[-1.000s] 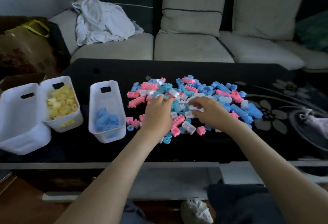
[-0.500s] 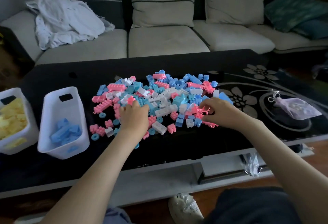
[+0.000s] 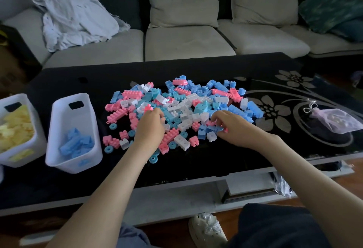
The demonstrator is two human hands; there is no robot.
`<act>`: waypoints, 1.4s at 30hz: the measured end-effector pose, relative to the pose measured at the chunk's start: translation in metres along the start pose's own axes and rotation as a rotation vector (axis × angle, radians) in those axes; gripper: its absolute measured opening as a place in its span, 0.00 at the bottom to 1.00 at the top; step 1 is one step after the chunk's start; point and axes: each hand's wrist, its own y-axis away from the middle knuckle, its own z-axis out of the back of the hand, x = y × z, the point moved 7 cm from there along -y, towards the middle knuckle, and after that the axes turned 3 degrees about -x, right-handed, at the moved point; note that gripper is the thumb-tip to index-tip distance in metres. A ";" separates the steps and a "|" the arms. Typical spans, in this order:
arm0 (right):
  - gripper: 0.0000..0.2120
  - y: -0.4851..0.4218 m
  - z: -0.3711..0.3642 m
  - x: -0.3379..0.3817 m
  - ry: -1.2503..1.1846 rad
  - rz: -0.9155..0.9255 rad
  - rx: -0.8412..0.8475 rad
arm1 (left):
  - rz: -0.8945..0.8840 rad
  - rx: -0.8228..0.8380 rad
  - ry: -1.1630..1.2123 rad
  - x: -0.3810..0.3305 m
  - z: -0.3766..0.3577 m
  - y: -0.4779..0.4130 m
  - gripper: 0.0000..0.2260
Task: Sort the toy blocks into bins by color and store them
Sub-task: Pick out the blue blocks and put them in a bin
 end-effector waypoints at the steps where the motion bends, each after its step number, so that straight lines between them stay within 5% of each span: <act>1: 0.12 0.000 0.002 0.000 -0.005 -0.004 -0.012 | 0.013 0.005 -0.007 0.001 0.000 0.000 0.07; 6: 0.09 -0.001 0.010 0.004 -0.002 0.018 -0.085 | 0.044 0.057 -0.095 0.005 -0.002 0.003 0.21; 13: 0.04 -0.002 0.020 0.009 -0.100 -0.002 -0.226 | -0.005 0.039 -0.134 0.004 0.003 0.003 0.08; 23: 0.17 -0.004 -0.005 0.023 0.026 0.097 0.061 | -0.021 -0.022 -0.130 -0.001 0.010 0.005 0.07; 38: 0.18 -0.007 -0.008 0.009 0.080 0.065 0.018 | 0.007 -0.162 -0.002 -0.008 0.030 0.008 0.05; 42: 0.15 -0.007 -0.005 0.011 0.066 0.060 -0.007 | -0.022 -0.160 0.034 -0.009 0.030 0.009 0.13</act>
